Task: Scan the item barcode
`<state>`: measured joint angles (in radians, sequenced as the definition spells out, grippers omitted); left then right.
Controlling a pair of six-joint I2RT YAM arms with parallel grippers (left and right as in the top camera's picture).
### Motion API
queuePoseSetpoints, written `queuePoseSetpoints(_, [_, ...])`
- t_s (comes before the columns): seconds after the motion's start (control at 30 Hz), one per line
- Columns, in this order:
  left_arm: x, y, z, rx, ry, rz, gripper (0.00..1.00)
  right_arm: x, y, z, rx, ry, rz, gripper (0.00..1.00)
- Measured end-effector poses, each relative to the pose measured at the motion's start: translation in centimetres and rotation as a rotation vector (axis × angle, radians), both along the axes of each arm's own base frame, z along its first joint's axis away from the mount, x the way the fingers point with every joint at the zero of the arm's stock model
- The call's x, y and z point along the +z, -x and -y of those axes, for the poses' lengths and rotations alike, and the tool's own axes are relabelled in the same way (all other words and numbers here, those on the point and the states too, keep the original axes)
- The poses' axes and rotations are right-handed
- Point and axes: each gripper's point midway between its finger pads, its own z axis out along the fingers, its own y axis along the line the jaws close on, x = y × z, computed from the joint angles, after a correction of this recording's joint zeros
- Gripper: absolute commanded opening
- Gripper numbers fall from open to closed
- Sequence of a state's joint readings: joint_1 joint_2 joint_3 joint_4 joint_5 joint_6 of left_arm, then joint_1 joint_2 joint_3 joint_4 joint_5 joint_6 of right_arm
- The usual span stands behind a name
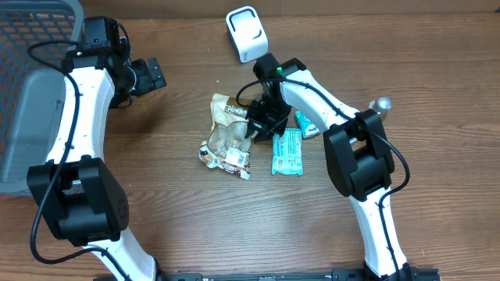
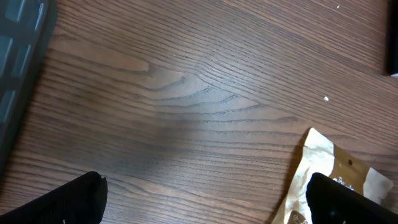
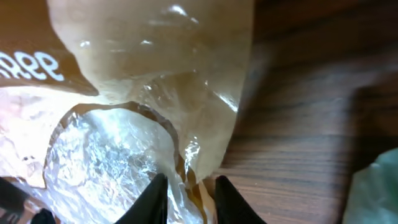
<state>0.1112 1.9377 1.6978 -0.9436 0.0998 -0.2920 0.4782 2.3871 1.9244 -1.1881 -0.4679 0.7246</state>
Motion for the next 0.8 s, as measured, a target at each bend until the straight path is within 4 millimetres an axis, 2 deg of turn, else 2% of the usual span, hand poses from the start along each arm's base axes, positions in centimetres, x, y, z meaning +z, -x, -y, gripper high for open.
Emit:
queuePoseSetpoints(0.3, [0.0,0.0,0.0,0.0,0.0,0.0,1.0,0.6,0.3,-0.1,0.029,-0.009,0.008,0.27])
queuePoseSetpoints(0.47, [0.0,0.0,0.0,0.0,0.0,0.0,1.0,2.6,0.7,0.4,0.049,0.026,0.047,0.28])
queuePoseSetpoints(0.7, [0.0,0.0,0.0,0.0,0.0,0.0,1.0,6.9,0.7,1.9,0.101,0.073,0.162,0.28])
queuePoseSetpoints(0.77, [0.0,0.0,0.0,0.0,0.0,0.0,1.0,7.5,1.2,2.4,0.117,0.086,0.161,0.58])
queuePoseSetpoints(0.8, [0.0,0.0,0.0,0.0,0.0,0.0,1.0,7.5,1.3,2.5,0.132,0.089,0.164,0.58])
